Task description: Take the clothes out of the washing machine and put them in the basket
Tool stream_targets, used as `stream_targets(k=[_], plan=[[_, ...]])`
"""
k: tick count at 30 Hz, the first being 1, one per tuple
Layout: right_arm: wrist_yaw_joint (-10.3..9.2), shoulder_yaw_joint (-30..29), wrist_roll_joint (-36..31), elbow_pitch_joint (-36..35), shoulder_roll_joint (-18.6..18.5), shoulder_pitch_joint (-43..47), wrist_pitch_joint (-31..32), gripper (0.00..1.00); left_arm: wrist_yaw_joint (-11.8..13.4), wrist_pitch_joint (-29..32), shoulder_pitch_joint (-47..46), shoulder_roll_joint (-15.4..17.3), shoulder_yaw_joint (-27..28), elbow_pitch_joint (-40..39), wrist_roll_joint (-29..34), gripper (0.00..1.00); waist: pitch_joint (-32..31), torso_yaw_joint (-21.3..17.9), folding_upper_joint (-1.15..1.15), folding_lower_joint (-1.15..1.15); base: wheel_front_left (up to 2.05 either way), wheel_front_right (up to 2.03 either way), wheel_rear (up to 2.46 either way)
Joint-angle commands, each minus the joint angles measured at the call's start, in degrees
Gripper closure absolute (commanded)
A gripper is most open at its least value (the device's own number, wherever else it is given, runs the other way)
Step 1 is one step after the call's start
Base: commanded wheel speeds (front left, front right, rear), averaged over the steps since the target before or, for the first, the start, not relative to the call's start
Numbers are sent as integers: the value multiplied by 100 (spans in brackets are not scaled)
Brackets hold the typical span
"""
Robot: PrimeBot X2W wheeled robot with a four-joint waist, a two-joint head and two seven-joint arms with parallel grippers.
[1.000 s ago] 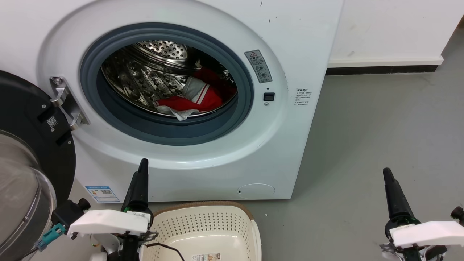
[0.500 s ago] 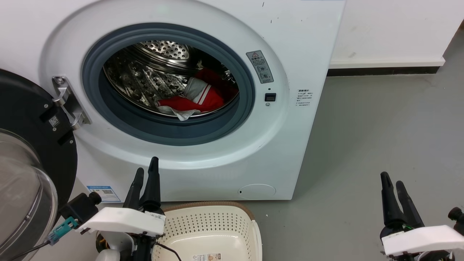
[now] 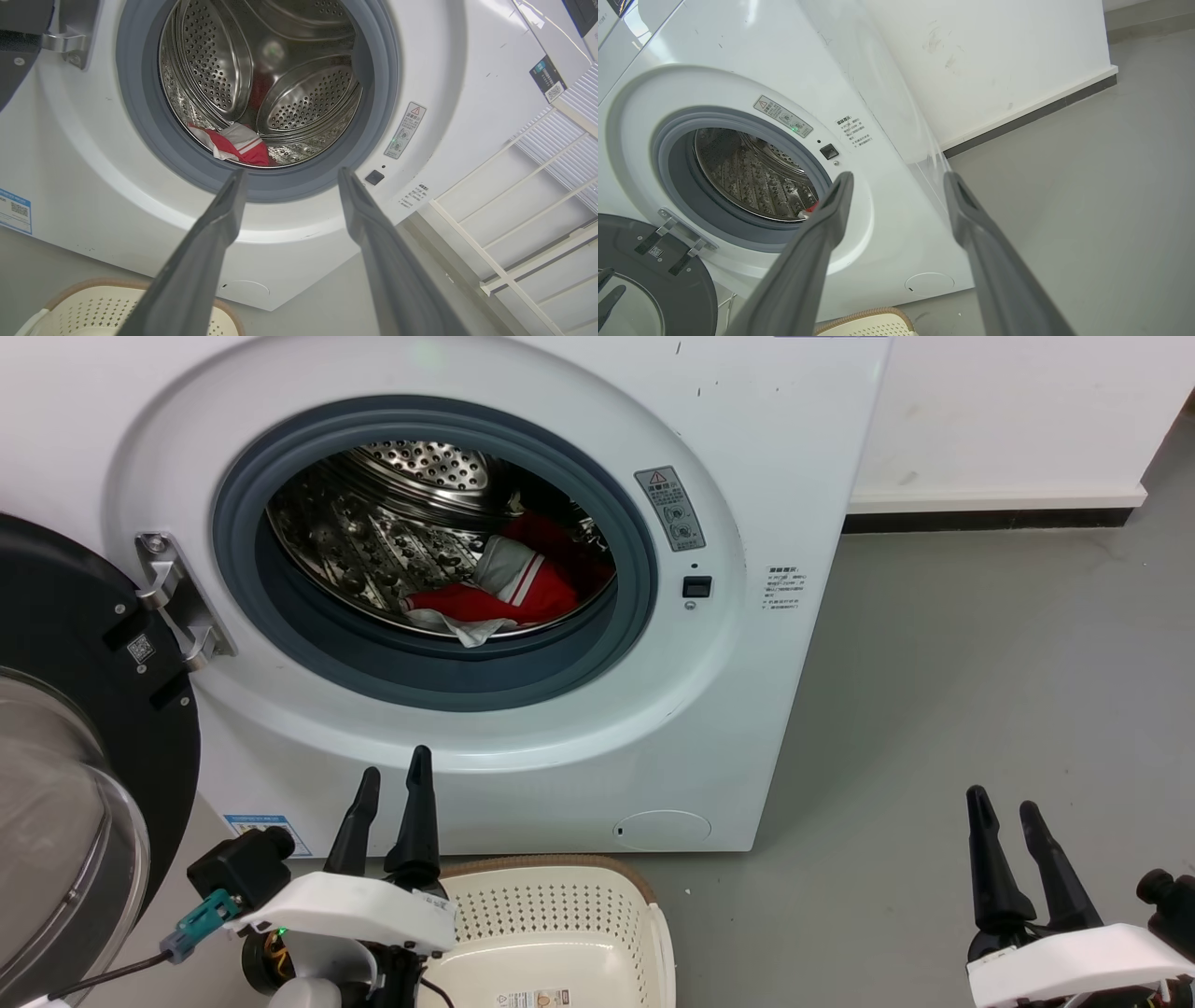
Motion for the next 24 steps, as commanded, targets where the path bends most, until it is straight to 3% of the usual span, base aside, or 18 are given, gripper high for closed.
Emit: stream_targets(k=[1, 24], plan=[[1, 10, -144, -104, 0, 17, -34, 0, 33, -49, -50, 10, -34, -42, 133, 0, -3, -1, 0, 0, 0, 0, 0], [0, 14, -1556, -438, 4, 262, -65, 0, 260, -377, -11, 10, -308, 29, 1457, 0, -47, 35, 0, 0, 0, 0, 0]])
